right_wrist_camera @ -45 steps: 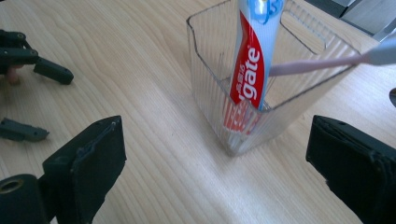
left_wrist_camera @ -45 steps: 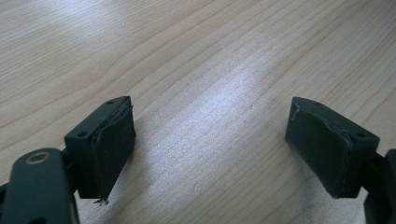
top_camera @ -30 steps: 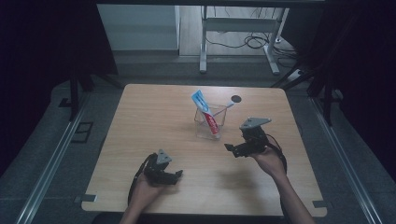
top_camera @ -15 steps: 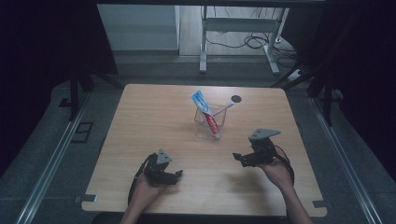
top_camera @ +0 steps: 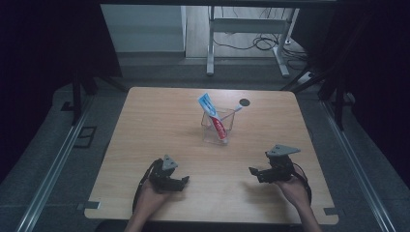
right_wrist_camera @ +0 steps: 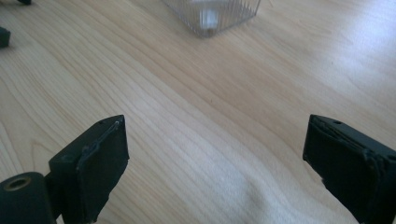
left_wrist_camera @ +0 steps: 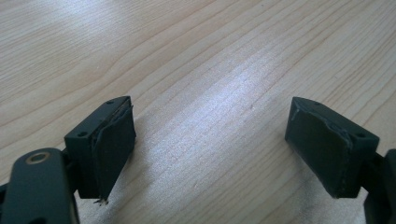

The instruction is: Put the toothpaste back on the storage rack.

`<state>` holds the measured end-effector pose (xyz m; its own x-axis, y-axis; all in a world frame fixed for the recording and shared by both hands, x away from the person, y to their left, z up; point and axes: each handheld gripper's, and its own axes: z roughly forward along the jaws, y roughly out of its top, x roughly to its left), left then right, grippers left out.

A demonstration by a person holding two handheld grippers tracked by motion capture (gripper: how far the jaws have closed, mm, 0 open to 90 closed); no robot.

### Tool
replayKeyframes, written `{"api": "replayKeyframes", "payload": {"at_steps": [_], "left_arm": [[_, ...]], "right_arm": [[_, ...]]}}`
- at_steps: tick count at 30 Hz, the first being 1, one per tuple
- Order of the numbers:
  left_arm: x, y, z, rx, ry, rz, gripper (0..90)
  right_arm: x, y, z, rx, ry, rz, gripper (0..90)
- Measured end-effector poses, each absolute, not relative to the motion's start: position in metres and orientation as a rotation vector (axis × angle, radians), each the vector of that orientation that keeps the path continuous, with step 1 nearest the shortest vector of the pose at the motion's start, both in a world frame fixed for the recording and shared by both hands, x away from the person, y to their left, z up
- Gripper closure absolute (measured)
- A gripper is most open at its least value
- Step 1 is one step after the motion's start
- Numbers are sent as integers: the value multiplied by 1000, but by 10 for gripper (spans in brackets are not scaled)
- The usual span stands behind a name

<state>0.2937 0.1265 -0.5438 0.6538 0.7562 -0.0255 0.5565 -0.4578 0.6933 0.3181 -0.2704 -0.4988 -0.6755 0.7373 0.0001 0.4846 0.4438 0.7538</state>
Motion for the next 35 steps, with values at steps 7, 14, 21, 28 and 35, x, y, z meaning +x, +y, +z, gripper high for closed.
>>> {"api": "replayKeyframes", "payload": {"at_steps": [7,14,21,28,35], "left_arm": [[294,126,-544,2184,1014,376,161],[294,127,-544,2187,1009,378,161],[294,127,-544,2187,1008,378,161],[294,127,-544,2187,1008,378,161],[294,127,-544,2187,1008,378,161]], "right_arm": [[313,-276,-512,1059,2373,1066,68],[311,-275,-529,1078,2400,1037,68],[310,-274,-540,1087,2415,1036,68],[309,-276,-543,1070,2416,1028,68],[309,-275,-543,1076,2414,1011,45]]}}
